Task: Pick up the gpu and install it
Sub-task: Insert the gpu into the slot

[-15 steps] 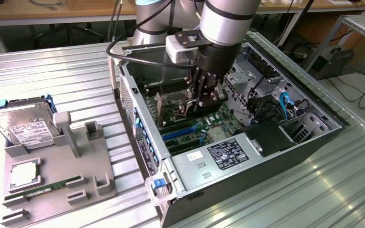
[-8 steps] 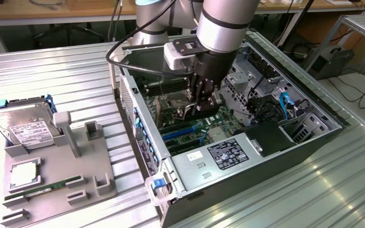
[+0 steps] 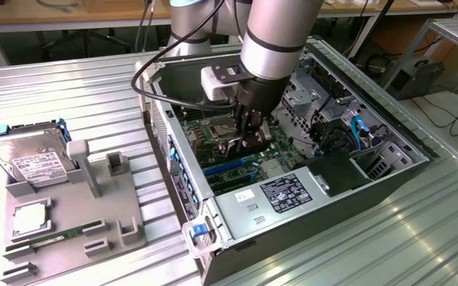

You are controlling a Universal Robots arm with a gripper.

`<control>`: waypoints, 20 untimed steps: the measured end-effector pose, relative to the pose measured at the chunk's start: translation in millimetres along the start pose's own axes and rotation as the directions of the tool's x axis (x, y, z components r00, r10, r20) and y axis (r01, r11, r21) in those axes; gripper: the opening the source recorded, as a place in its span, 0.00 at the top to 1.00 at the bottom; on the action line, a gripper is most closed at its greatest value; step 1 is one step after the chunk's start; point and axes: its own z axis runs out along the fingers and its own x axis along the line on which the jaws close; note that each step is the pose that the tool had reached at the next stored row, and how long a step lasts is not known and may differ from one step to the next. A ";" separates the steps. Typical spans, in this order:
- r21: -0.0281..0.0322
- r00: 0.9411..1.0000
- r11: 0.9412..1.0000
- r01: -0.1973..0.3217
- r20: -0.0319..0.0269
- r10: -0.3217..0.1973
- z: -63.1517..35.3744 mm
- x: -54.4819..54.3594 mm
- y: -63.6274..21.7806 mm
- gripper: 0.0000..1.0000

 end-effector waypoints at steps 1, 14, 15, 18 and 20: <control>0.000 1.000 1.000 0.000 0.000 0.000 2.1 0.1 0.7 0.74; 0.000 1.000 1.000 0.000 0.000 0.000 15.2 -0.4 5.5 0.74; 0.000 1.000 1.000 0.000 0.000 0.000 15.3 -0.4 5.5 0.74; 0.000 1.000 1.000 0.000 0.000 0.000 15.8 -0.5 6.0 0.74; 0.000 1.000 1.000 0.000 0.000 0.000 16.4 -0.7 6.6 0.74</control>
